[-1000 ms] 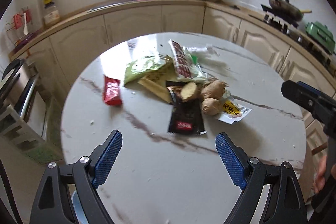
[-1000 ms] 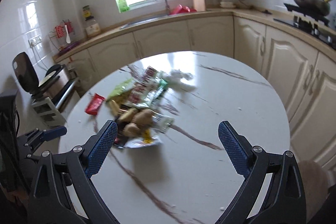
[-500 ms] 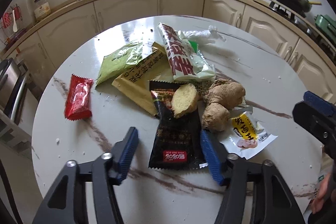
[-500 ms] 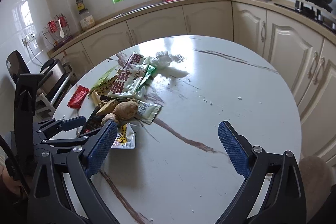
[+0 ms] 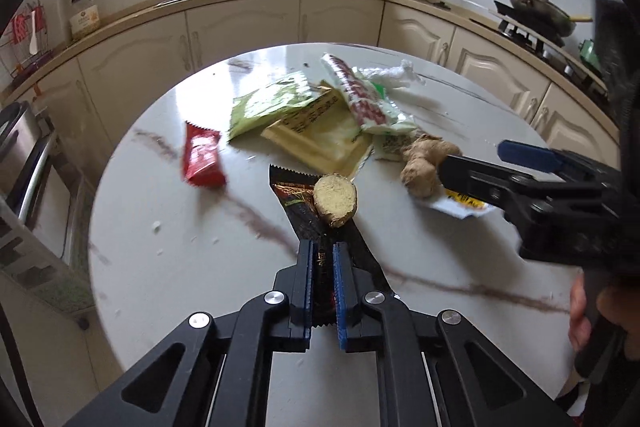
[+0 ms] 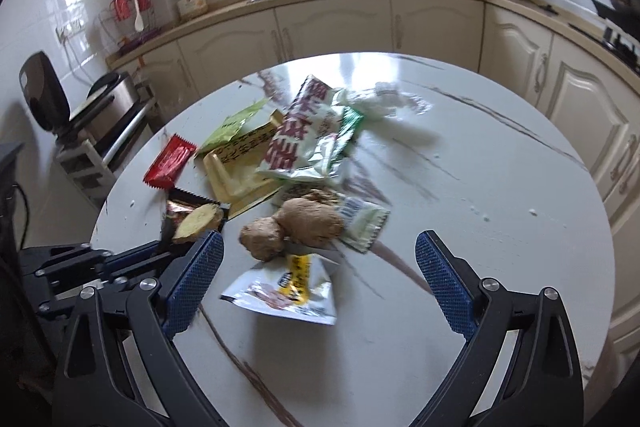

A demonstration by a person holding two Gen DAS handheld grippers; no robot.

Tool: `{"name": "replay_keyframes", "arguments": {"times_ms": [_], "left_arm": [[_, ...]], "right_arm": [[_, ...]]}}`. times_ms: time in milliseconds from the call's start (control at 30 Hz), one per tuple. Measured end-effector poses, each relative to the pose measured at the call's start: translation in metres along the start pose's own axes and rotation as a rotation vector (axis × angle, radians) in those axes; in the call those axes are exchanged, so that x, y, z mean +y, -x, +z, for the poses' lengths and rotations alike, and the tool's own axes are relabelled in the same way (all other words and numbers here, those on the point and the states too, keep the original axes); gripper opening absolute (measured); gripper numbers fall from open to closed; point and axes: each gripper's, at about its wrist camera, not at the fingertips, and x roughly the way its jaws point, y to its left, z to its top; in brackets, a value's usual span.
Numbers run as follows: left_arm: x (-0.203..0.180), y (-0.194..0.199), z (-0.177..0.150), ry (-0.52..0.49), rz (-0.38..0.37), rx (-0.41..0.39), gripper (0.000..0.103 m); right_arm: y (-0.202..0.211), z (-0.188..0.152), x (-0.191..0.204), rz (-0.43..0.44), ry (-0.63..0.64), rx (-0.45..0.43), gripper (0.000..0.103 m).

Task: Collect trash
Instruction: 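Grasp the black snack wrapper with the left tool while the right tool grasps the ginger root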

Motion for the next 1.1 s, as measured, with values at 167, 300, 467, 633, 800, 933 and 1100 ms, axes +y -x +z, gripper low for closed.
{"name": "replay_keyframes", "arguments": {"times_ms": [167, 300, 467, 633, 800, 933, 1100], "left_arm": [[0.017, 0.025, -0.015, 0.01, 0.013, -0.017, 0.005], [0.016, 0.044, -0.018, -0.025, 0.027, -0.042, 0.003], [0.013, 0.063, -0.016, -0.058, 0.017, -0.076, 0.003], [0.025, 0.059, -0.027, 0.007, 0.004, -0.031, 0.01], [0.018, 0.053, -0.027, 0.05, 0.032, 0.0, 0.064], [0.007, 0.036, -0.017, 0.063, 0.028, 0.026, 0.063], [-0.006, 0.018, -0.016, -0.002, 0.084, 0.029, 0.036]], "right_arm": [[-0.025, 0.008, 0.016, -0.003, 0.025, 0.077, 0.087], [-0.036, 0.009, 0.016, -0.019, 0.015, 0.098, 0.065], [-0.032, 0.004, 0.011, -0.005, 0.015, 0.079, 0.063], [-0.014, -0.002, -0.001, 0.028, -0.015, 0.036, 0.062], [0.005, -0.009, -0.005, 0.074, -0.031, 0.006, 0.063], [0.018, -0.015, -0.007, 0.108, -0.041, -0.015, 0.063], [0.029, -0.018, -0.016, 0.12, -0.059, -0.031, 0.063]]}}
